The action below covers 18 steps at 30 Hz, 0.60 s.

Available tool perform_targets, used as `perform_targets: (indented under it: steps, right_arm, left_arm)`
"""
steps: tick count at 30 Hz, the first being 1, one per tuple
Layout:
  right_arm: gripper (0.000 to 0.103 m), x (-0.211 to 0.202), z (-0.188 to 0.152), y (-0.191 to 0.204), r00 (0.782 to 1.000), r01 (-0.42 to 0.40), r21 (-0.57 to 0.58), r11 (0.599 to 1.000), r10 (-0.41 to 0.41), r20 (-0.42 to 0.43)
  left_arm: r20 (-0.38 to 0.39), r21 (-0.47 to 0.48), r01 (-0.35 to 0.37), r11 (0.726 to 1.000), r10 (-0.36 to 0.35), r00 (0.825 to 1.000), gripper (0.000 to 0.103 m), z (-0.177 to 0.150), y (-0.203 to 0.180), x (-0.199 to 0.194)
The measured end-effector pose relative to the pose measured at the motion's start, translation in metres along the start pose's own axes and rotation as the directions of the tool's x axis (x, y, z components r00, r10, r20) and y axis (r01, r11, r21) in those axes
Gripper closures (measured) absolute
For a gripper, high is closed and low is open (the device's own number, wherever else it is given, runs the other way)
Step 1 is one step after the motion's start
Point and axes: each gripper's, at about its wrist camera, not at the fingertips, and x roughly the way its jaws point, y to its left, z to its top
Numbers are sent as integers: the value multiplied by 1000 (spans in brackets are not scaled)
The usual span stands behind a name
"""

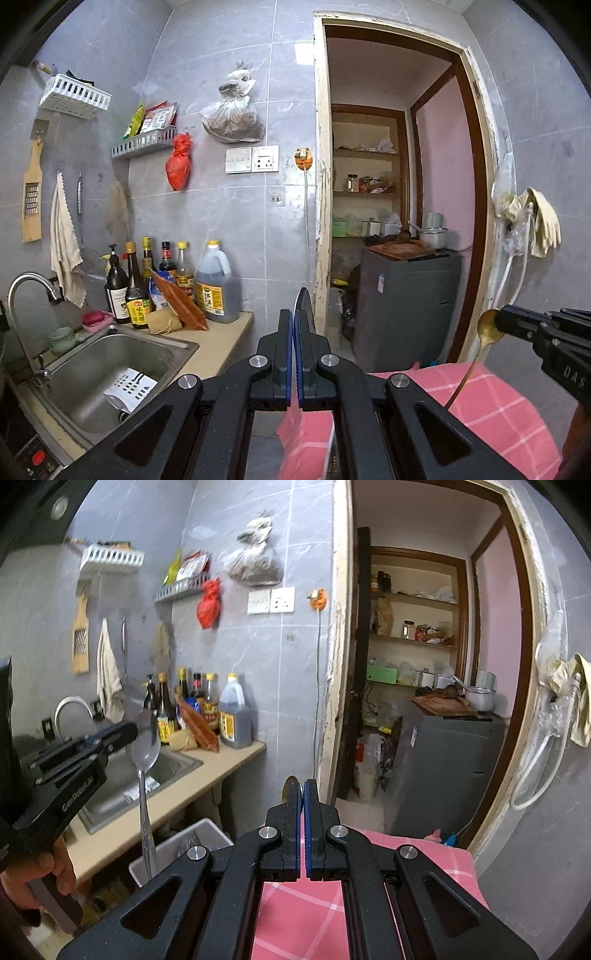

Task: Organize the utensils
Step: 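Lift the silver spoon with the left tool while the right tool lifts the gold spoon toward the holder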

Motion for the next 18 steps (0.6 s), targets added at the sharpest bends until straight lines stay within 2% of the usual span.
perform_targets:
  steps: [9, 14, 18]
  right_arm:
    - [101, -6, -11, 37, 999, 41, -168, 985, -38, 20]
    - [101, -4, -12, 48, 1000, 29, -206, 978, -30, -3]
    - [101, -3, -18, 49, 1000, -6, -188, 982, 0, -29]
  left_arm:
    - [49, 81, -73, 994, 69, 996, 101, -23, -10, -1]
    - [53, 90, -87, 992, 82, 995, 101, -33, -13, 0]
    - [24, 80, -75, 994, 73, 997, 101, -42, -13, 3]
